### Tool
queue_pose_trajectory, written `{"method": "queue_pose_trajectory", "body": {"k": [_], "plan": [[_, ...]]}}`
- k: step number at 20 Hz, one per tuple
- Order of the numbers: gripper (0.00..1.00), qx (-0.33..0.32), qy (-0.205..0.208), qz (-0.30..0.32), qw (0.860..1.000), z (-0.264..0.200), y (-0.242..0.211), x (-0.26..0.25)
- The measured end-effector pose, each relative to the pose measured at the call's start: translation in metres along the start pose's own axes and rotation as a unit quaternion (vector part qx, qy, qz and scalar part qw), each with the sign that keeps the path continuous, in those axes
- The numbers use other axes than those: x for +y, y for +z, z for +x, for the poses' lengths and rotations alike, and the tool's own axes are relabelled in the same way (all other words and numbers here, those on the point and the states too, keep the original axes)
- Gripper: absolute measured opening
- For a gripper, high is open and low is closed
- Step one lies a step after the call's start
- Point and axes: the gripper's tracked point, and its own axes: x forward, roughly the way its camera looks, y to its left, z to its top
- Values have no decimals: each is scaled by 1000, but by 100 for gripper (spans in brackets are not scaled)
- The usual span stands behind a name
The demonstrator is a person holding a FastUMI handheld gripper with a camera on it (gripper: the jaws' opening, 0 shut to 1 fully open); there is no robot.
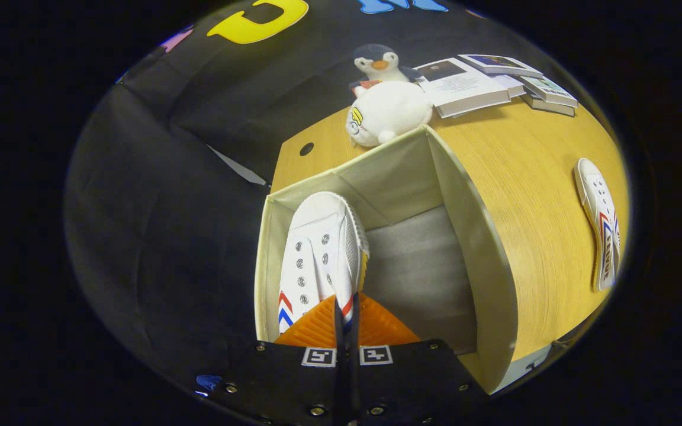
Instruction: Open the storage box then place both shoes into the box .Put the left shoe in first, then the right shoe, with the right side of both shoes facing outward in a uniform manner.
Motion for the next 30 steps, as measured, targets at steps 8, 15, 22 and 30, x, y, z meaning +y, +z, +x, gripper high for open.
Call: {"method": "queue_pose_trajectory", "body": {"k": [8,15,22,30], "plan": [[20,14,35,-4,999,11,-10,10],[98,-24,56,-72,996,-40,2,10],[98,-97,50,-123,986,-107,38,-15],[98,-126,9,-107,986,-157,62,-104]]}}
